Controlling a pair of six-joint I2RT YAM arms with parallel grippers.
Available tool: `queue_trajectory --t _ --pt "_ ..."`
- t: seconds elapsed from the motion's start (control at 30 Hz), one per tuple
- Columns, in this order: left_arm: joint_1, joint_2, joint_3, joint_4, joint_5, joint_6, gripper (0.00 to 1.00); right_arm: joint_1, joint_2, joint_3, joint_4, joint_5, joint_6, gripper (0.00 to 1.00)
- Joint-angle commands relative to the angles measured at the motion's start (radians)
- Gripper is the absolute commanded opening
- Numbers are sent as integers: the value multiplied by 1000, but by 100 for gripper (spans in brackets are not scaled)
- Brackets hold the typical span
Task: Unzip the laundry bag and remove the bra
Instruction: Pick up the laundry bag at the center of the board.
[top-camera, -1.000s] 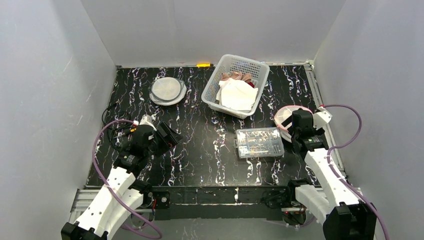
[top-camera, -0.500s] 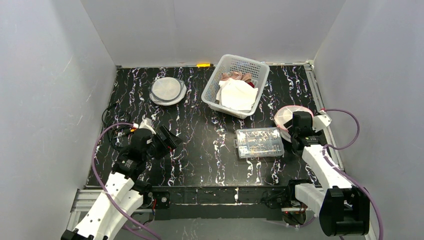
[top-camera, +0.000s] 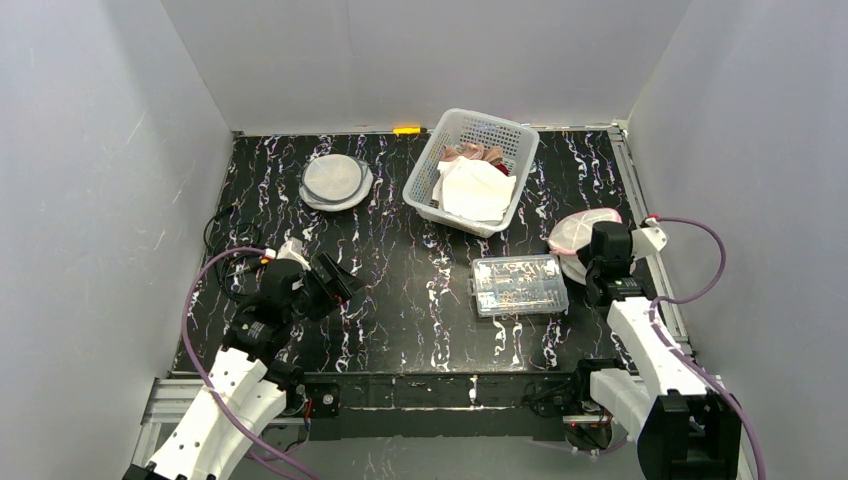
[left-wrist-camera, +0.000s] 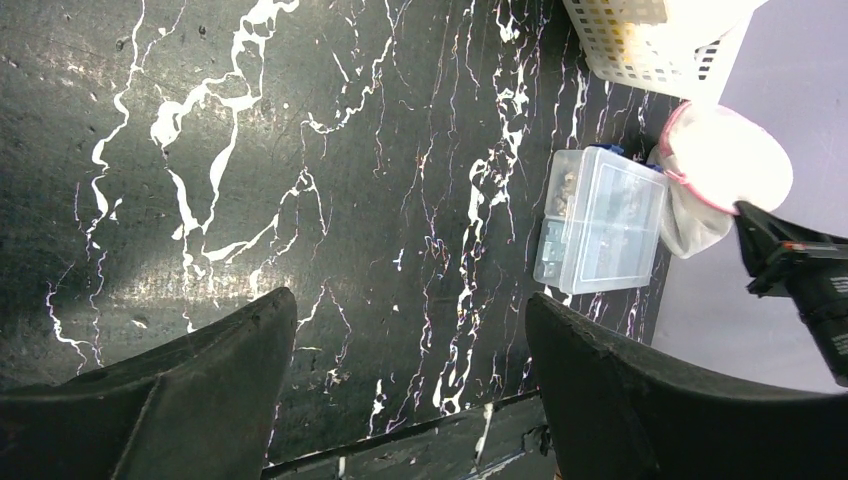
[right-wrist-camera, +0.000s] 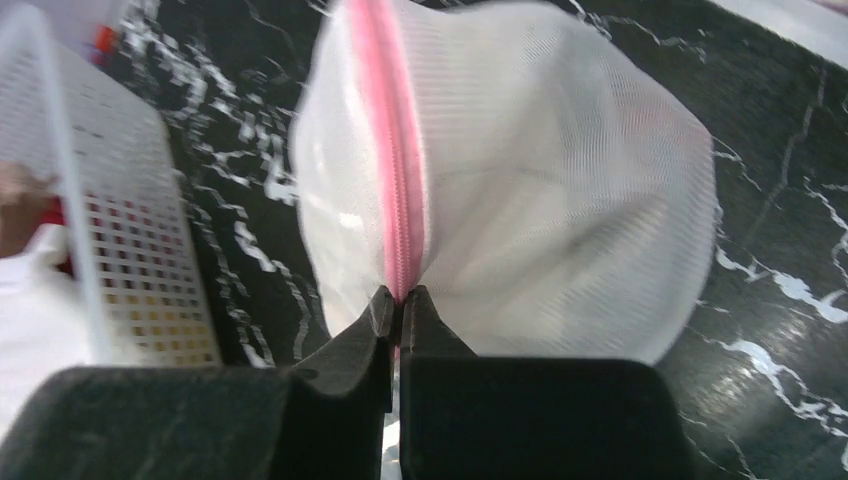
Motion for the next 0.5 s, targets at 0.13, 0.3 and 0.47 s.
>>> queue_trajectory --t 0.13,0.3,0.47 --pt "-3 28 90 -34 -5 15 81 -3 -120 228 -31 -66 -57 1" --pt "-2 26 160 -75 -31 28 81 51 -154 369 -75 -162 -104 1" --pt "-2 29 241 -139 -66 42 80 154 -95 542 -92 -374 -171 1"
